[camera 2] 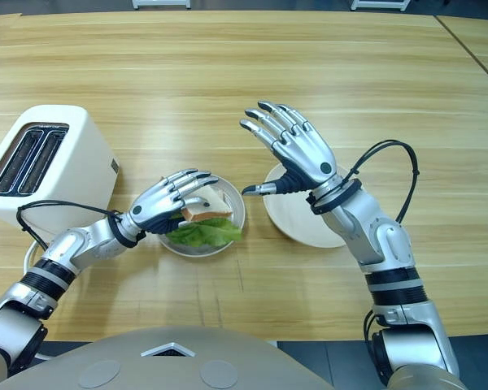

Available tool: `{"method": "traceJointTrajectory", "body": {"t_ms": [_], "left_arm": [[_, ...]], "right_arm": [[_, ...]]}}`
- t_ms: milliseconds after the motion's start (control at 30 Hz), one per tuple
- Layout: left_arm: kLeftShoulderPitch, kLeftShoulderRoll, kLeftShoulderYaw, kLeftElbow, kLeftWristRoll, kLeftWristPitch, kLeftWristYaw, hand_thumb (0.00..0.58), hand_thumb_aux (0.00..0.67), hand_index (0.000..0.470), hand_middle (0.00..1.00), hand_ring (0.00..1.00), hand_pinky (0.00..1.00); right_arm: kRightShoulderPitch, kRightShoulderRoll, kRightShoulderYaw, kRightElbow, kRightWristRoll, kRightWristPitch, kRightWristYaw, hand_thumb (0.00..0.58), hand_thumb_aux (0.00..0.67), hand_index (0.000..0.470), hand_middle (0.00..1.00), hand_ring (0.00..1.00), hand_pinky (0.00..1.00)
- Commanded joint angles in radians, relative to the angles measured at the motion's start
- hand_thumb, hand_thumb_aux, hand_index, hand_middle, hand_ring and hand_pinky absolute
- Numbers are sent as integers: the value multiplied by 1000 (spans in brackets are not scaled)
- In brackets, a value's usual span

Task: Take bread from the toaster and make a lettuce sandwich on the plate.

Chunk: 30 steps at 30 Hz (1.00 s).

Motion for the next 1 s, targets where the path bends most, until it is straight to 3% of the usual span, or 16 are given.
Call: {"method": "traceJointTrajectory", "body": {"t_ms": [33,267,300,333,367,500,700,833,1000], "left_arm": [[-29,24,2,-5,11,-55,47,580,670,470,0,0,0],[-64,24,-26,146,-24,-118,29,580,670,470,0,0,0],[-65,20,-34,163,-36,-130,14,545,504,354,0,0,0],[-67,16,-41,182,-49,-139,-7,410,307,216,0,0,0],[-68,13,-47,198,-54,-140,-23,0,0,0,0,0,0],[-65,9,-57,234,-92,-166,-76,0,0,0,0,0,0],[-11,20,-24,118,-168,-178,-147,0,0,0,0,0,0],[75,48,72,-82,-290,-140,-210,0,0,0,0,0,0],[238,88,324,-551,-524,30,-328,0,0,0,0,0,0]], "right_arm": [[2,5,8,2,7,-1,10,0,0,0,0,0,0],[-6,10,17,6,4,-1,12,0,0,0,0,0,0],[-6,10,17,6,3,-1,11,0,0,0,0,0,0],[-5,10,17,6,2,0,11,0,0,0,0,0,0],[-5,11,18,5,1,1,12,0,0,0,0,0,0],[-4,10,19,3,1,0,12,0,0,0,0,0,0],[-3,8,18,14,0,-4,7,0,0,0,0,0,0],[-1,16,31,16,-1,-7,10,0,0,0,0,0,0],[25,34,67,-9,28,-24,46,0,0,0,0,0,0]]}}
